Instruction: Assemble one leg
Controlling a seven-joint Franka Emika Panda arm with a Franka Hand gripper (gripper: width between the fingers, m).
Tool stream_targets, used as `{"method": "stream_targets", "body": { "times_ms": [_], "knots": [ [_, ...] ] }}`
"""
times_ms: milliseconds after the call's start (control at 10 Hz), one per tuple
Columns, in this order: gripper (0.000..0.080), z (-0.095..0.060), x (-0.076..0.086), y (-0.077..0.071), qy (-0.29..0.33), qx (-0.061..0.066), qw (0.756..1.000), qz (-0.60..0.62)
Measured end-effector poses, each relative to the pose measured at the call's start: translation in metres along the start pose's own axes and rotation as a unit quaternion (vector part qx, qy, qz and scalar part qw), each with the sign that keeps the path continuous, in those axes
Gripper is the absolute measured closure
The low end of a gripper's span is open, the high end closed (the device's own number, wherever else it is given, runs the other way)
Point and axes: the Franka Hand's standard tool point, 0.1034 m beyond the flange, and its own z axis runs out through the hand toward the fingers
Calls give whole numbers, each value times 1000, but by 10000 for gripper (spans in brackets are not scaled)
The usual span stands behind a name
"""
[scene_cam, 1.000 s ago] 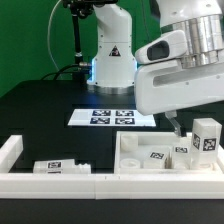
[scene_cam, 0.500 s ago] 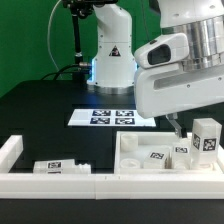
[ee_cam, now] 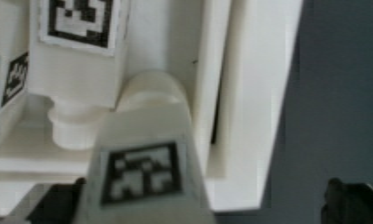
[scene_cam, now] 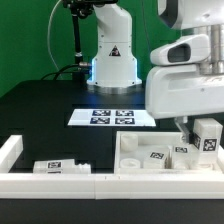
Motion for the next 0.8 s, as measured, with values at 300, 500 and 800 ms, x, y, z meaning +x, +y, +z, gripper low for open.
{"method": "stream_targets", "body": {
  "times_ms": [300, 500, 800],
  "knots": [
    [150, -2, 3, 4, -2, 1, 1000, 2],
    [246, -2, 3, 4, -2, 0, 1000, 3],
    [518, -2, 3, 4, -2, 1, 1000, 12]
  ]
}}
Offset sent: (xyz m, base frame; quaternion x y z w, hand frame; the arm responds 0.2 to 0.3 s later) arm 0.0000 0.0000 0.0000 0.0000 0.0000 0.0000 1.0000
